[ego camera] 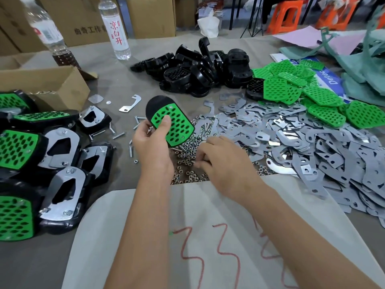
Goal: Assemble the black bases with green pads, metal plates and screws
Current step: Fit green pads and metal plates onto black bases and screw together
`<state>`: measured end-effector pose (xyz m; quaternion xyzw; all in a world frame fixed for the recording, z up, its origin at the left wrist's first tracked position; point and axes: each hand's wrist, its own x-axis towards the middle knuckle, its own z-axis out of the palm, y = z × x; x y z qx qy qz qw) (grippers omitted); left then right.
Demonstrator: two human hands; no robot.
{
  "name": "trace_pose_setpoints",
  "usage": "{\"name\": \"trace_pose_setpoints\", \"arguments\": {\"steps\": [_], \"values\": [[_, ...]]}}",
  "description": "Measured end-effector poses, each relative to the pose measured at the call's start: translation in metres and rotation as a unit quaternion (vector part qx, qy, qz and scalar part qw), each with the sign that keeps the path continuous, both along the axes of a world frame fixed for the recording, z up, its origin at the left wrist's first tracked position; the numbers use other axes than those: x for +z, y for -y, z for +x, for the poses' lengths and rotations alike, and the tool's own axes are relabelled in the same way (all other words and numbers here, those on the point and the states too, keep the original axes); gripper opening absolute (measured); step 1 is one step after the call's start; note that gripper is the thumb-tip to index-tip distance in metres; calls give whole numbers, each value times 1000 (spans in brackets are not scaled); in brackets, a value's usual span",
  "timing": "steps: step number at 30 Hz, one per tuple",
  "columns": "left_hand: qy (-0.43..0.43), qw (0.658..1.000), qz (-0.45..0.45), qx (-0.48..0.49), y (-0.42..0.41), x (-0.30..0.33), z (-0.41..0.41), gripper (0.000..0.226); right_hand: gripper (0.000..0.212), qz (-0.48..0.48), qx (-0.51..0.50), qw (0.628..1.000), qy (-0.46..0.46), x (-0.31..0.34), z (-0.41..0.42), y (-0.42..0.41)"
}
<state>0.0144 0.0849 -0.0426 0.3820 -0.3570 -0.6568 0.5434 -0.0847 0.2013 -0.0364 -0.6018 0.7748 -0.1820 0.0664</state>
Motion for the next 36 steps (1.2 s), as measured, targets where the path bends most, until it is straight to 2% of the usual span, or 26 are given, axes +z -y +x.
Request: {"name": "trace_pose_setpoints", "arguments": {"steps": [3,5,7,10,14,17,19,20,23,26,27,28,30,32,34,36], "values": [[-5,1000,21,-18,-3,-1,-4,13,13,-63,-15,994,90,0,-7,-2],[7,1000,14,-27,-8,-2,-10,15,14,-158,-50,971,174,-2,-12,-4],[28,999,-13,-37,-16,-3,-18,15,12,-254,-83,942,201,-3,-15,-6],[60,995,-65,-47,-24,-6,-28,16,8,-308,-115,913,241,-5,-17,-6],[65,992,-97,-37,-26,-10,-29,17,10,-262,-109,931,229,-11,-25,-5],[76,987,-135,-48,-29,-8,-29,19,12,-248,-101,949,169,-10,-26,-3],[96,980,-165,-64,-34,-6,-32,21,13,-255,-120,948,148,-10,-23,-3],[99,979,-168,-67,-36,-6,-33,21,13,-259,-129,943,168,-10,-22,-3],[45,991,-110,-57,-35,-9,-34,21,12,-251,-113,928,250,-11,-26,-6],[31,994,-93,-56,-36,-9,-34,24,15,-252,-116,942,189,-11,-27,-4],[37,992,-102,-58,-37,-8,-35,23,16,-249,-132,938,202,-12,-28,-3],[37,992,-108,-59,-38,-7,-36,22,17,-246,-141,923,260,-13,-28,-2],[15,993,-96,-63,-38,-6,-36,24,15,-254,-139,856,428,-14,-29,-3],[-33,995,-55,-82,-38,-4,-37,22,30,-270,-142,805,508,-14,-32,-6],[-93,991,-1,-100,-39,-1,-38,17,34,-262,-132,794,532,-12,-35,-6],[-123,986,21,-110,-39,1,-37,15,22,-242,-95,793,550,-11,-37,-6]]}}
